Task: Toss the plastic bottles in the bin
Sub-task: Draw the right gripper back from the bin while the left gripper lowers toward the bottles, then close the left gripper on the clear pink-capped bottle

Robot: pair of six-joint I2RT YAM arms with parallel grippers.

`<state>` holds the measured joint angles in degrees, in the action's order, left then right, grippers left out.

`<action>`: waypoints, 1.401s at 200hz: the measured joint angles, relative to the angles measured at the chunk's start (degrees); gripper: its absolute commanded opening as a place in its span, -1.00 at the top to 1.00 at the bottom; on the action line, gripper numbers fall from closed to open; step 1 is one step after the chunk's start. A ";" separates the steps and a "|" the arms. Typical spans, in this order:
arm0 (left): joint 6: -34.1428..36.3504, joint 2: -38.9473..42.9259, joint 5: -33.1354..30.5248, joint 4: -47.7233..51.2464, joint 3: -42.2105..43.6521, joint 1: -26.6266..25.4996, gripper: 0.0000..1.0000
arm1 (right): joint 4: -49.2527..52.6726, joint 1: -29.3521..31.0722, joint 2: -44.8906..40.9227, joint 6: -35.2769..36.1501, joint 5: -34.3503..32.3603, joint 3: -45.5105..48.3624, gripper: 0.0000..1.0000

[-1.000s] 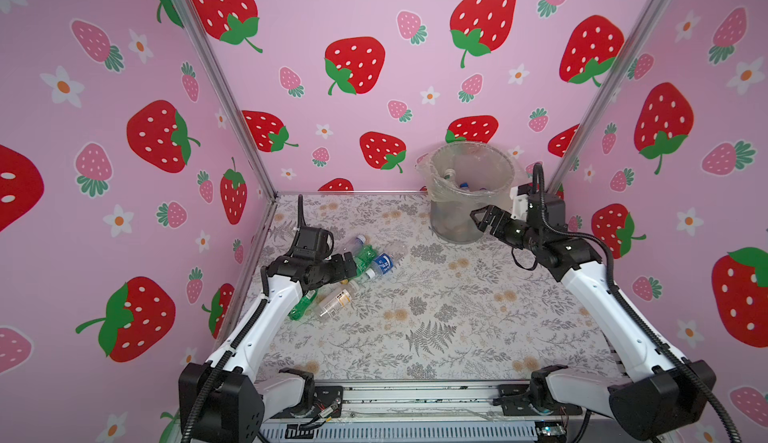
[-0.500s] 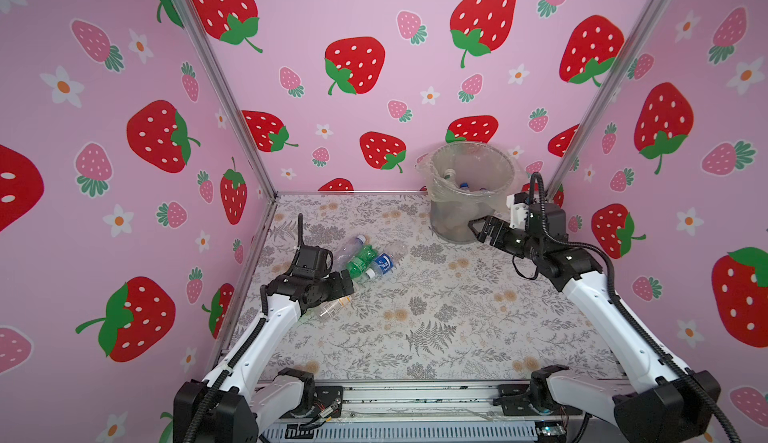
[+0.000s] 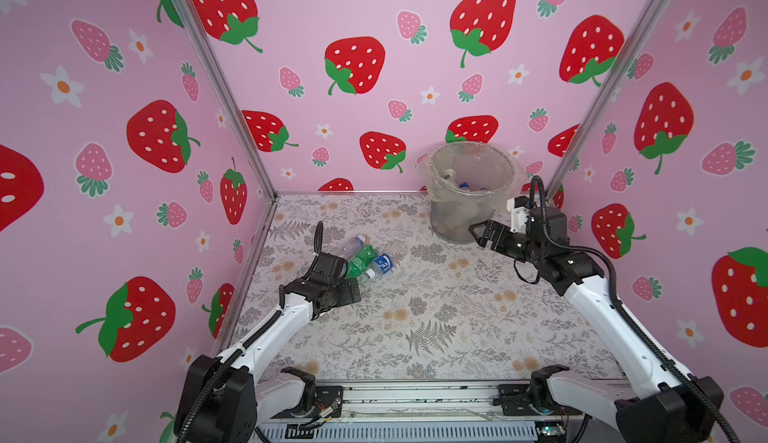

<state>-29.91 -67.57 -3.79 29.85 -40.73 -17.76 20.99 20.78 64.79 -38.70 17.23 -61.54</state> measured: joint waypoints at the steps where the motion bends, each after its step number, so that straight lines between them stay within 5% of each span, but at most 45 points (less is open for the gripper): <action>1: 0.02 0.00 -0.09 -0.02 0.00 0.00 -0.98 | 0.00 0.00 -0.02 0.00 0.00 0.02 -0.99; 178: 0.74 -8.22 -13.55 -1.60 1.44 -7.28 -1.00 | -0.11 0.00 0.70 -0.04 1.46 2.29 -0.99; 201: -0.37 -8.22 -12.85 -2.10 1.57 -7.43 -0.85 | 0.02 0.00 0.68 0.00 1.49 2.29 -0.99; 245: -2.32 -6.38 -9.92 -3.28 3.19 -7.67 -0.17 | 0.04 0.00 0.68 0.00 1.51 2.34 -0.99; 280: -3.54 -4.74 -9.35 -4.39 4.81 -7.72 -0.09 | -0.09 0.00 0.68 -0.02 1.70 2.97 -0.99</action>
<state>-33.45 -72.31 -13.15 25.45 -35.92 -25.47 20.91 20.78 65.47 -38.72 18.94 -58.57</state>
